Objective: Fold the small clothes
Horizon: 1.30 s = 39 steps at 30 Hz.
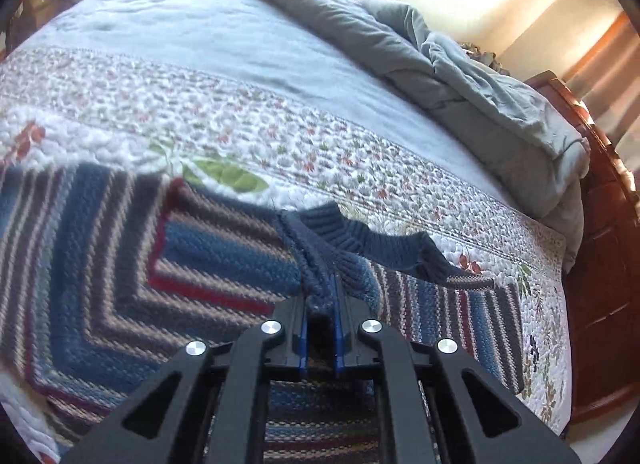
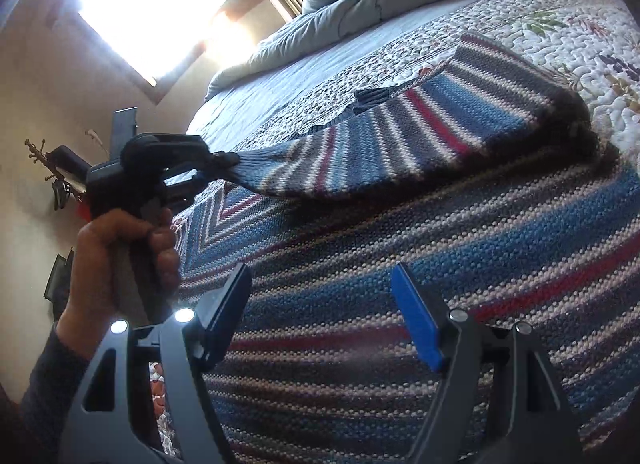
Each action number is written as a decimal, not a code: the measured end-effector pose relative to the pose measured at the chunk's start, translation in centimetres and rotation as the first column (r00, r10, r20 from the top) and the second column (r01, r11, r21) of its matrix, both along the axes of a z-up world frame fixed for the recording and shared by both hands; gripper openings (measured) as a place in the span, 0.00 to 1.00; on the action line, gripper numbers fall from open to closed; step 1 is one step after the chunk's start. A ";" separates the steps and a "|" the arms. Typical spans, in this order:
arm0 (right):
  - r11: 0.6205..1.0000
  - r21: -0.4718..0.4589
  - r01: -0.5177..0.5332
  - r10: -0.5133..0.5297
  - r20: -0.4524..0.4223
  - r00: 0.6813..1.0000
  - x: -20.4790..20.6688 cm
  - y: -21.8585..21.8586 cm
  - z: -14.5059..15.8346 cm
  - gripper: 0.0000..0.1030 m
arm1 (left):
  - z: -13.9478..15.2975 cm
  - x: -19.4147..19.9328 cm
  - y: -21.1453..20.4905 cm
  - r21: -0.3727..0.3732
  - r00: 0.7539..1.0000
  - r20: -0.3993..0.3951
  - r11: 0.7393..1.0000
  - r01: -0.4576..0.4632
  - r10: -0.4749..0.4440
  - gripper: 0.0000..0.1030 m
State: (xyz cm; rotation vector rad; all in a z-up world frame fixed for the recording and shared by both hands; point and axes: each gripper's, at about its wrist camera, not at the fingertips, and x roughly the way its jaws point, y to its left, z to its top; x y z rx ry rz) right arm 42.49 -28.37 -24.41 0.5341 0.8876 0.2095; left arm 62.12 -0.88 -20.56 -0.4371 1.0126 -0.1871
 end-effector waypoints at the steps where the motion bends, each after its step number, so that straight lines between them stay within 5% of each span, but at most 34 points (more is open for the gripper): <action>1: 1.000 0.002 -0.001 0.001 -0.001 1.000 0.0 0.0 0.0 0.71 | 0.1 0.1 0.4 0.005 1.000 0.002 1.000 0.004 -0.004 0.09; 13: 1.000 0.001 0.000 0.000 -0.011 1.000 0.4 0.2 -0.5 0.71 | -5.4 -0.8 4.1 -0.003 0.993 -0.110 1.000 -0.030 0.029 0.10; 18: 1.000 0.011 0.004 -0.004 -0.012 1.000 0.5 -0.3 -0.5 0.71 | -2.7 -2.7 4.8 0.143 0.990 -0.060 0.983 -0.116 0.126 0.31; 20: 1.000 0.013 0.005 -0.005 -0.010 1.000 0.5 -0.4 -0.5 0.71 | -0.6 -3.7 4.6 0.124 0.991 0.023 0.983 -0.136 0.134 0.60; 21: 1.000 0.015 0.006 -0.006 -0.009 1.000 0.5 -0.4 -0.4 0.71 | -0.1 -4.0 4.3 0.106 0.991 0.047 0.986 -0.131 0.127 0.62; 23: 1.000 0.013 0.004 -0.004 -0.008 1.000 0.4 -0.4 -0.5 0.71 | 0.6 -3.9 2.7 0.035 0.995 0.079 0.998 -0.058 0.056 0.64; 26: 1.000 0.005 0.003 -0.003 -0.012 1.000 0.3 -0.4 -0.6 0.71 | -1.2 -2.9 0.9 -0.018 1.000 0.017 1.000 0.005 -0.004 0.64; 29: 1.000 0.004 0.010 -0.010 -0.013 1.000 0.3 -0.6 -0.7 0.71 | -4.1 -2.3 1.1 -0.041 0.998 -0.070 0.999 -0.010 0.007 0.61; 34: 1.000 -0.016 0.004 -0.004 -0.009 1.000 0.3 -0.7 -0.6 0.71 | -4.5 -3.9 3.0 -0.079 0.998 -0.059 0.997 -0.016 0.012 0.54; 39: 0.999 -0.025 -0.042 0.042 -0.026 0.999 0.4 0.1 -1.1 0.77 | -0.5 -10.3 4.2 -0.052 0.994 0.101 0.998 -0.040 0.045 0.91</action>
